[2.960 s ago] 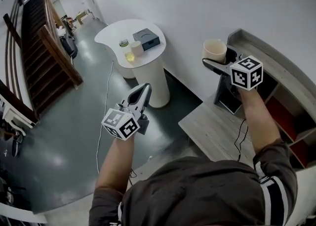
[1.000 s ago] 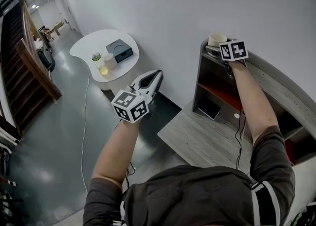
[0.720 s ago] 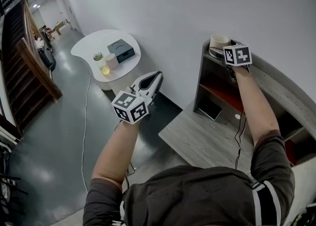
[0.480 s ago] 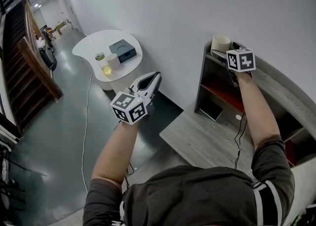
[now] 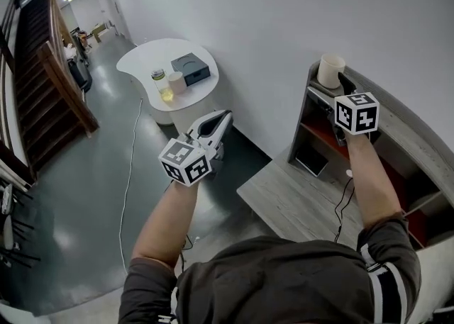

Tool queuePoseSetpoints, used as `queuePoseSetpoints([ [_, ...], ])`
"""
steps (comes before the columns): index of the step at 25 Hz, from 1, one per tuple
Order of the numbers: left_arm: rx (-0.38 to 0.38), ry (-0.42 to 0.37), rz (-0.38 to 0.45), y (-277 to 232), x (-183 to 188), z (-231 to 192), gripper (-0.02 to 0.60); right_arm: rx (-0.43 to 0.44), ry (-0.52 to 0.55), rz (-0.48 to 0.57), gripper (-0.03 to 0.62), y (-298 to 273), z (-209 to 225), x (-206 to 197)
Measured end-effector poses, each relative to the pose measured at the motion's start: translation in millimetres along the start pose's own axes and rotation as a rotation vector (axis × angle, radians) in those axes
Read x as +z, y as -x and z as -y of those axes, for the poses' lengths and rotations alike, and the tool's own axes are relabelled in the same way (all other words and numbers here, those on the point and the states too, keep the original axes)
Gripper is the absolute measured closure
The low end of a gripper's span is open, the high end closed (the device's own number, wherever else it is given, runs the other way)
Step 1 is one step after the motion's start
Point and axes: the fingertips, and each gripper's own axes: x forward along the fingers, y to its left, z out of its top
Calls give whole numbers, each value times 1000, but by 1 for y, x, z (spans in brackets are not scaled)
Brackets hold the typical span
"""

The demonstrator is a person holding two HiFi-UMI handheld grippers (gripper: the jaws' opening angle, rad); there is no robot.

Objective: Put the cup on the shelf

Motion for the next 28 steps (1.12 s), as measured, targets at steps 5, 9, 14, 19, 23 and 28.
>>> queuePoseSetpoints([
  [5, 80, -14, -7, 55, 0, -8, 580, 198, -36, 46, 257, -14, -76, -2],
  [9, 181, -45, -21, 112, -1, -17, 580, 353, -38, 69, 370, -31, -143, -9],
  [14, 345, -60, -40, 191, -5, -29, 580, 546, -57, 64, 456, -49, -237, -22],
  [19, 494, -70, -62, 268, -10, -32, 580, 716, -71, 71, 504, -56, -321, -25],
  [23, 591, -80, -73, 321, -13, -23, 580, 835, -85, 90, 574, -50, -379, -25],
  [28, 687, -100, -108, 373, -21, -10, 580, 984, -95, 92, 602, -37, -447, -38],
])
